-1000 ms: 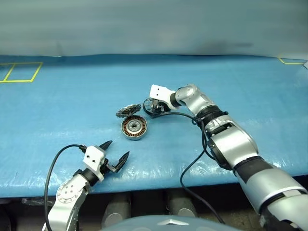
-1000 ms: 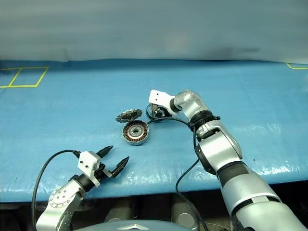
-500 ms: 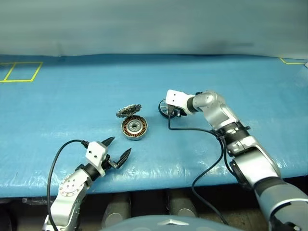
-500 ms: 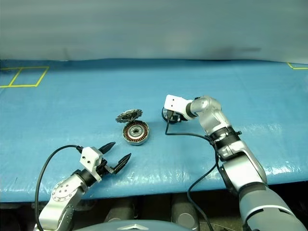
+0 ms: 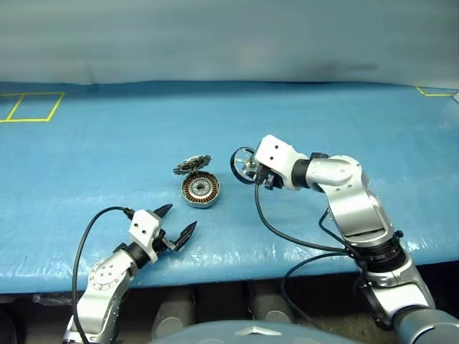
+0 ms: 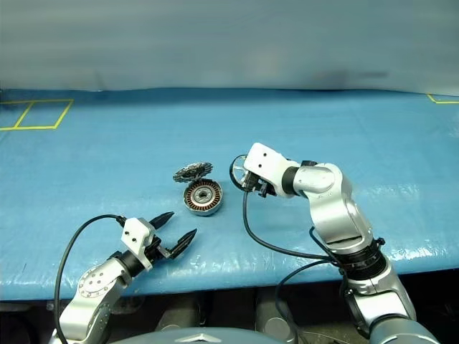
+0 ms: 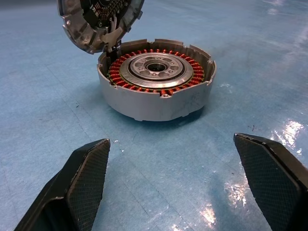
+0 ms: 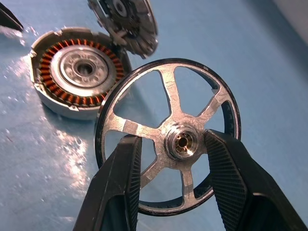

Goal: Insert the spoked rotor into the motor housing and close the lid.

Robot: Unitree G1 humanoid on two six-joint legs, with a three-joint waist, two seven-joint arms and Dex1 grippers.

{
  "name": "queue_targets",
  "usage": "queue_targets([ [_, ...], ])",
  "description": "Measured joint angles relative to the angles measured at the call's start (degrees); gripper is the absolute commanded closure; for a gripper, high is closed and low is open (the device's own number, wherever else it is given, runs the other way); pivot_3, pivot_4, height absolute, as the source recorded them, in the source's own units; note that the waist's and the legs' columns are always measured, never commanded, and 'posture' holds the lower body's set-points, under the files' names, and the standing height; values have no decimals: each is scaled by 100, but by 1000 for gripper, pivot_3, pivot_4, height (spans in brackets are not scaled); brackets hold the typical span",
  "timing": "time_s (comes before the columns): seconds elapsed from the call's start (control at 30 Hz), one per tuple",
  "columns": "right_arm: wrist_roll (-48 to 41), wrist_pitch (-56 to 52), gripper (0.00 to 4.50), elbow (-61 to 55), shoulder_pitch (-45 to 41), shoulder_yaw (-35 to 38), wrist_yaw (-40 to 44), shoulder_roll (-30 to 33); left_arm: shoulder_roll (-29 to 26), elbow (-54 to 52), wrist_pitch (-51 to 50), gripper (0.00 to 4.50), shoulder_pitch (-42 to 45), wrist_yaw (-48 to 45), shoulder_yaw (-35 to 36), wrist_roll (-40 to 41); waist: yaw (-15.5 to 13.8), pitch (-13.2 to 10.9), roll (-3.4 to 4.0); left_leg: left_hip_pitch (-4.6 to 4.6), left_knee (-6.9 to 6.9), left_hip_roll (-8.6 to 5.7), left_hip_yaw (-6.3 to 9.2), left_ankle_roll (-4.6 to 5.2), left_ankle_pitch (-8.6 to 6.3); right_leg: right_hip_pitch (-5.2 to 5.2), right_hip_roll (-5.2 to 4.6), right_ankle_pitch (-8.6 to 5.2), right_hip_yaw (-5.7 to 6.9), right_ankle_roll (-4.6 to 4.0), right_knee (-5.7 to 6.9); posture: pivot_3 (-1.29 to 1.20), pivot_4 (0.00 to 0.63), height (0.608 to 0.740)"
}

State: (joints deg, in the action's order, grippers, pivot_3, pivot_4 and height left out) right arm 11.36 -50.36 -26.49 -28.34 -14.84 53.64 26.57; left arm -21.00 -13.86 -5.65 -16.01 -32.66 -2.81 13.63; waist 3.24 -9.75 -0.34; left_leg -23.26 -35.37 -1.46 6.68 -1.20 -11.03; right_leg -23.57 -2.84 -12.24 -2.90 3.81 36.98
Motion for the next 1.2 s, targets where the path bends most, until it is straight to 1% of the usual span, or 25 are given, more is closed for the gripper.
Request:
queue_targets([
  [0.23,-419,-516,2818,-225,11,-315,-361,-239,-45,-5,-20,0,-23,6,10,4,-18,0,0,-11,0,-1,3,0,0,-10,-3,1,5,2,-3,0,150,740],
  [0.67,-1048,-600,2818,-251,-51,-826,-993,-808,-57,-78,-7,0,32,21,123,2,-27,0,0,-16,-1,-2,5,0,0,-12,-3,2,6,2,-6,0,150,740],
  [0.87,-1233,-430,2818,81,-156,-1182,-1087,-905,-43,-78,1,0,59,38,122,0,-24,0,0,-16,-1,-2,6,0,0,-12,-3,2,7,2,-6,0,150,740],
  [1.2,-1301,48,2818,845,-386,-1346,-1152,-923,8,-78,5,0,73,56,118,-1,-23,0,0,-16,0,-2,6,0,0,-13,-3,2,8,2,-6,0,150,740],
])
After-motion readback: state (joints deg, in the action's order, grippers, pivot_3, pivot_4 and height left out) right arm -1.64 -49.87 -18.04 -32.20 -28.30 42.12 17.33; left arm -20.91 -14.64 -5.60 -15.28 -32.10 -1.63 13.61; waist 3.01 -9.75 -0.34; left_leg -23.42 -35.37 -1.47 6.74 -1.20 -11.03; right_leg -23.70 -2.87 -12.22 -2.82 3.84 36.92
